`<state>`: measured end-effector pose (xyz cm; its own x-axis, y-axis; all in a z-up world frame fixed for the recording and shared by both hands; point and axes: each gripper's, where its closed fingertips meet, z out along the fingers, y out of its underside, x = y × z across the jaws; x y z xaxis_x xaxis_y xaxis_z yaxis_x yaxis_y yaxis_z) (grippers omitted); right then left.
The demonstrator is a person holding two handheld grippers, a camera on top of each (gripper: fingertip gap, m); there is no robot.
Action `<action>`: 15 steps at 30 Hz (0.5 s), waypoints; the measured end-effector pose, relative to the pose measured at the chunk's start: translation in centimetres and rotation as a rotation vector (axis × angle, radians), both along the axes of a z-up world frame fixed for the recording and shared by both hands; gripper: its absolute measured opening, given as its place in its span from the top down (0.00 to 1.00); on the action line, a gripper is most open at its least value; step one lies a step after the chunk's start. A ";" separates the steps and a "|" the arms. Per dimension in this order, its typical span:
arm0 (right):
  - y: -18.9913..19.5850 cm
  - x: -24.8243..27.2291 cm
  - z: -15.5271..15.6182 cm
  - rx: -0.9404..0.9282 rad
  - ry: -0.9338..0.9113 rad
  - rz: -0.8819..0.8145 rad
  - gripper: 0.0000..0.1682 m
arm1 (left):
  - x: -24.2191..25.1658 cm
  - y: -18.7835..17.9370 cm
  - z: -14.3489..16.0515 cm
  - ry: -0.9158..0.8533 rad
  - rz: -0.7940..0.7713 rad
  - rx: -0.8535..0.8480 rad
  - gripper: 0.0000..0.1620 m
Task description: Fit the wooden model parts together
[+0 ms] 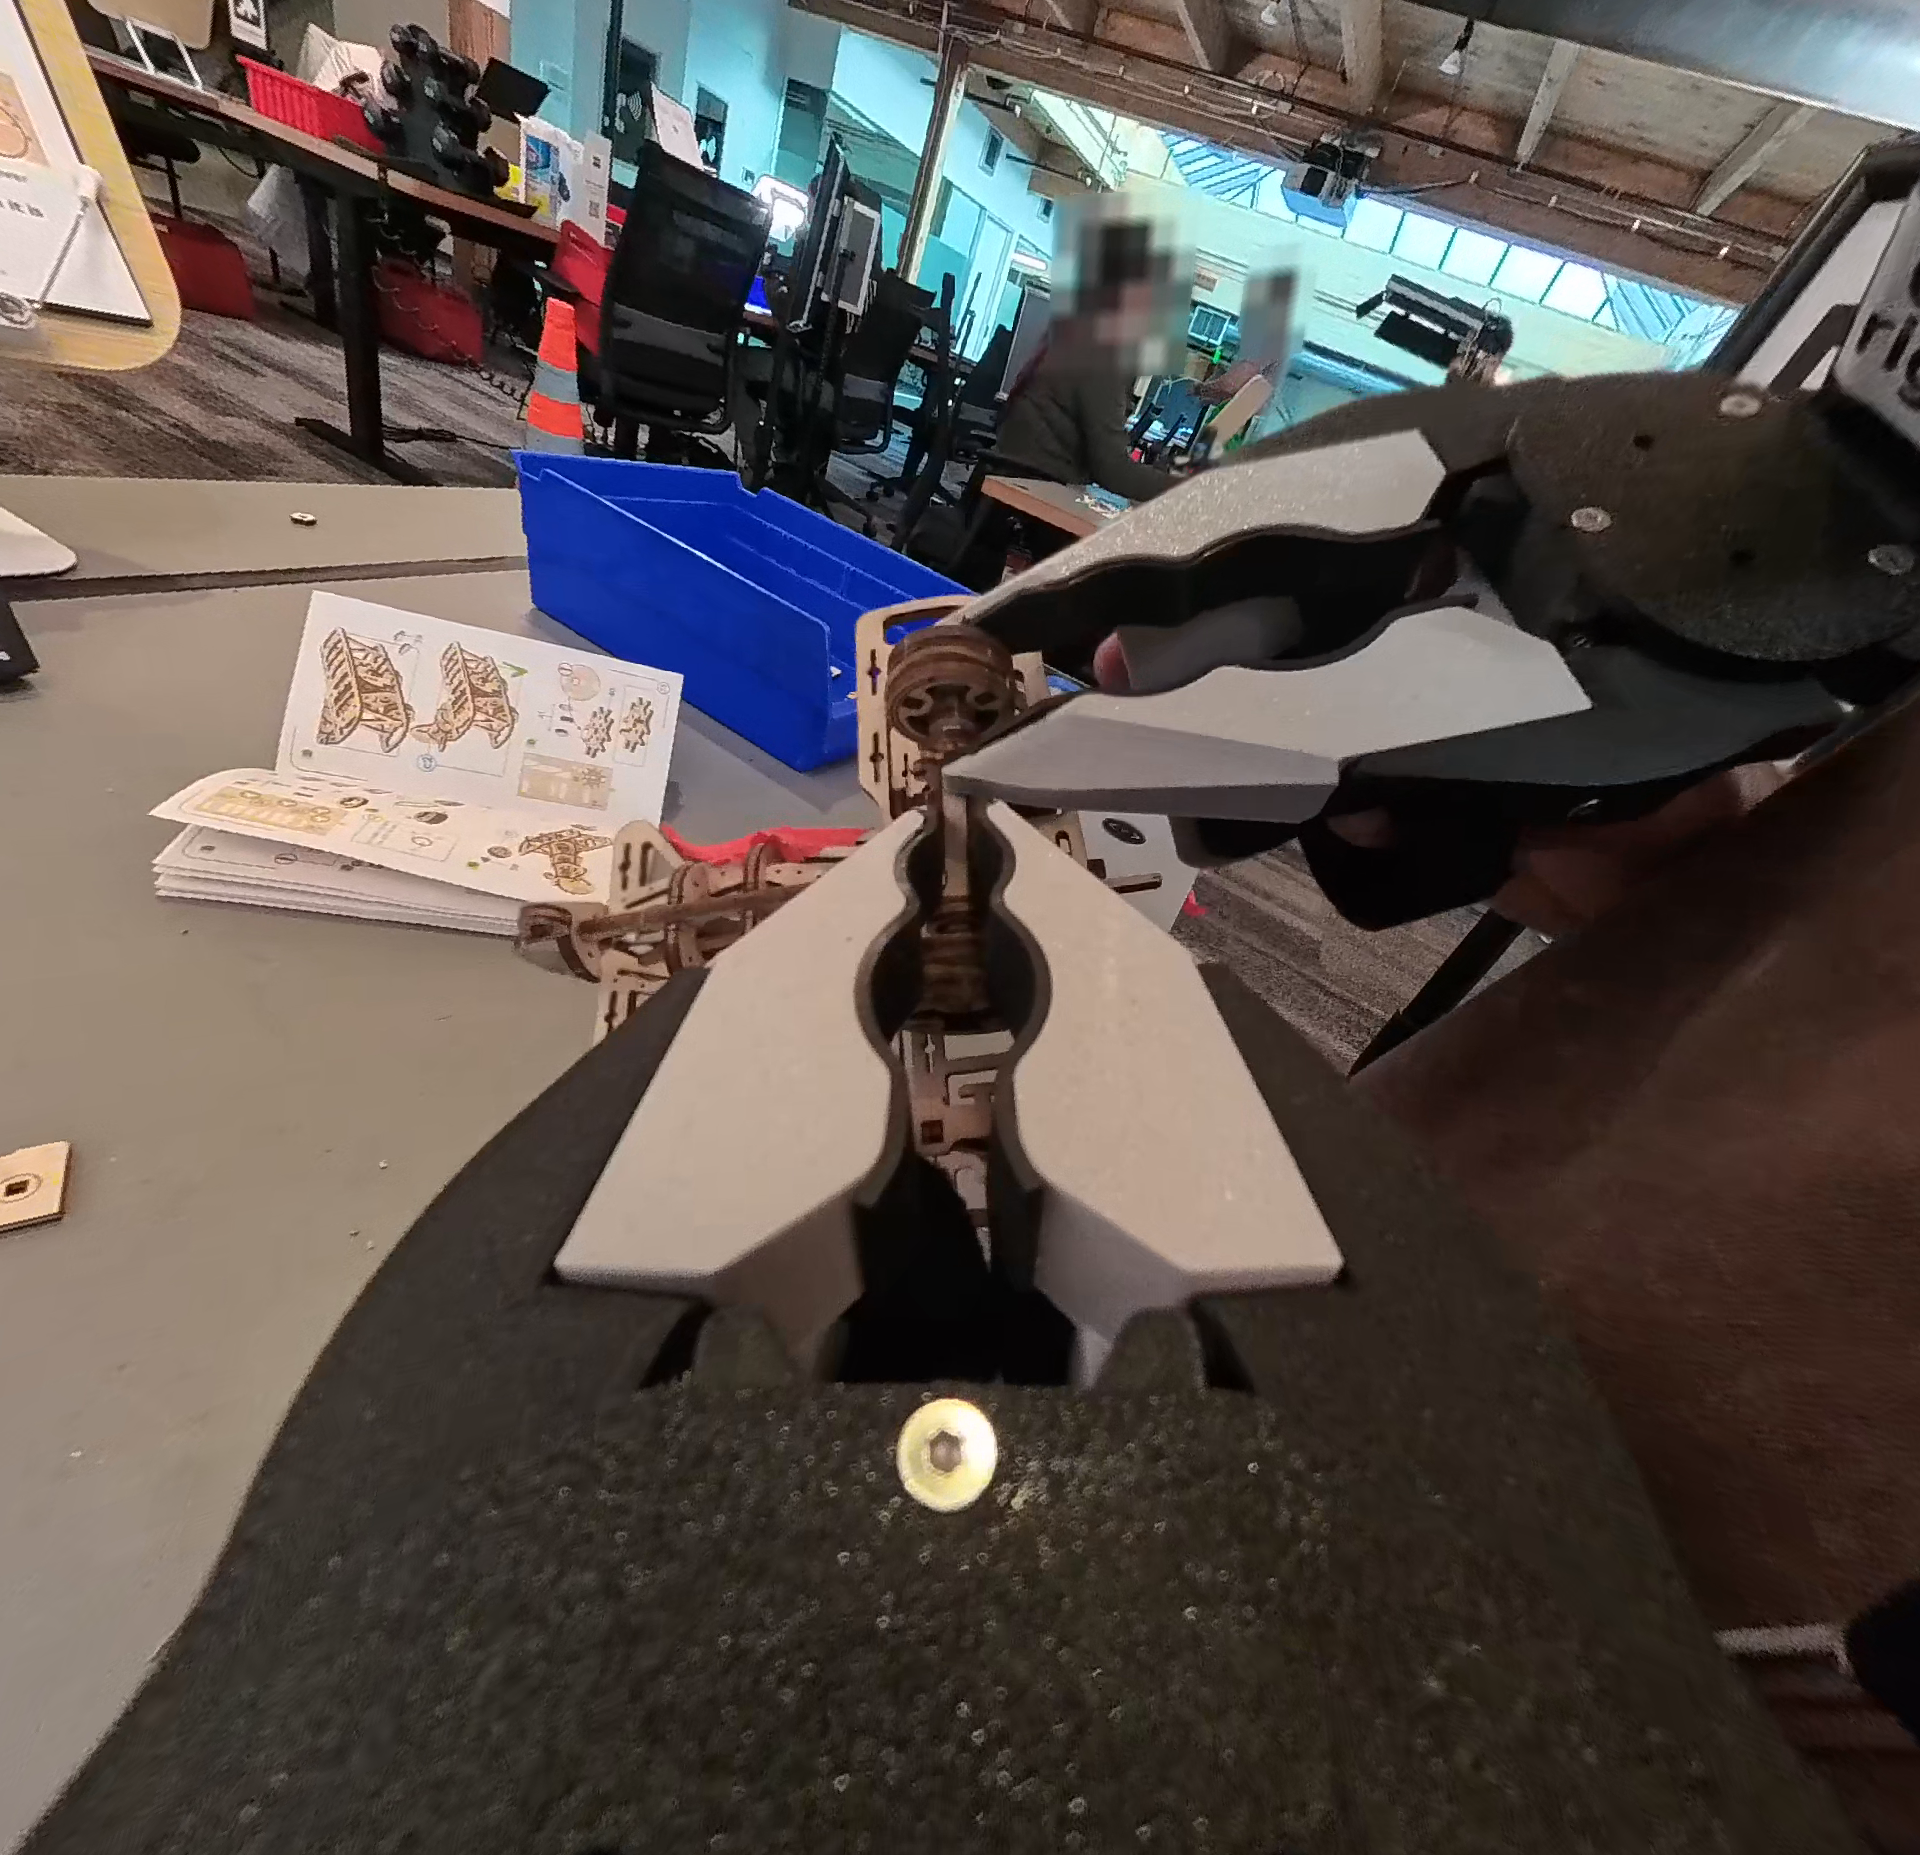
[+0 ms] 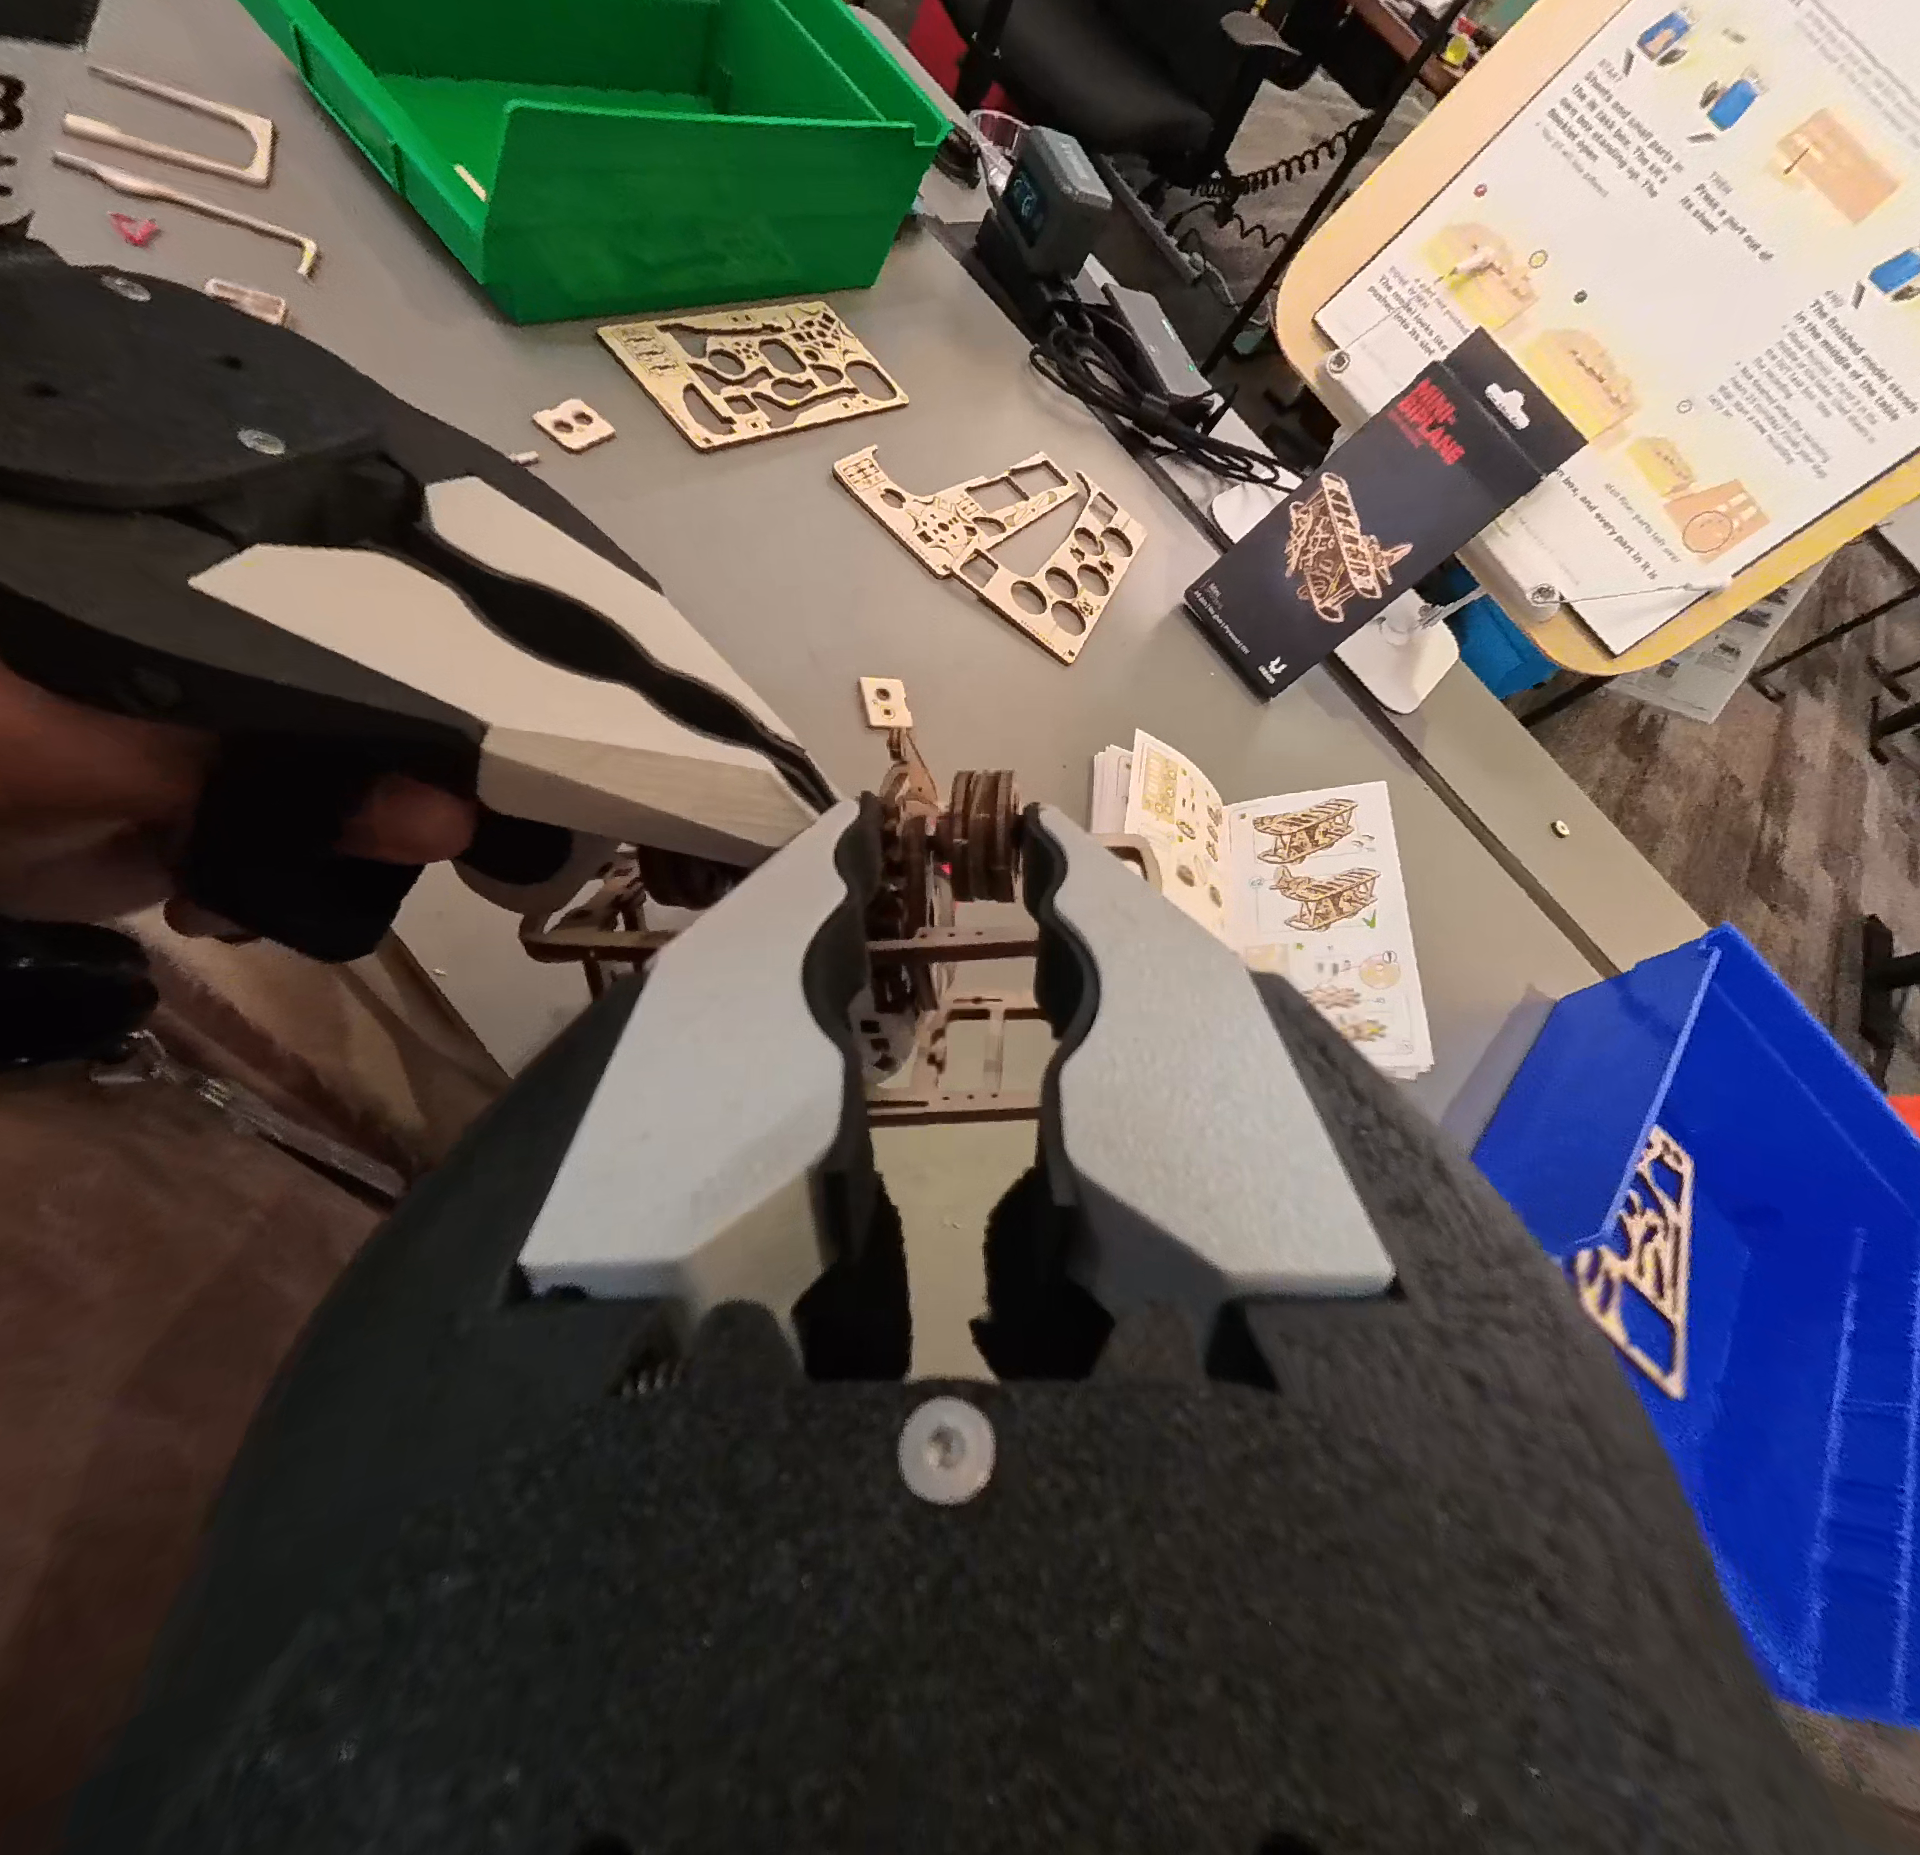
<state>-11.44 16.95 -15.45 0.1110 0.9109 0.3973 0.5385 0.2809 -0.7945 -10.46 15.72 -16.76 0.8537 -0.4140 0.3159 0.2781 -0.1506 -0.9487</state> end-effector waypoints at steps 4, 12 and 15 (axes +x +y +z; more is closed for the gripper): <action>0.0 0.4 -0.4 -0.073 0.023 -0.038 0.85 | 0.4 0.0 -0.3 0.041 -0.004 -0.004 1.00; -0.4 -0.1 1.7 0.015 0.093 -0.016 0.81 | 0.0 -0.6 1.5 -0.053 -0.022 0.076 1.00; -1.1 0.1 3.3 0.038 0.121 -0.004 0.80 | 0.0 -1.2 2.8 -0.085 -0.042 0.141 1.00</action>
<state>-11.34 15.87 -12.18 0.1639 0.8949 0.4152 0.4406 0.3101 -0.8424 -10.47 14.47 -13.91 0.8076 -0.4939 0.3223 0.3541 -0.0309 -0.9347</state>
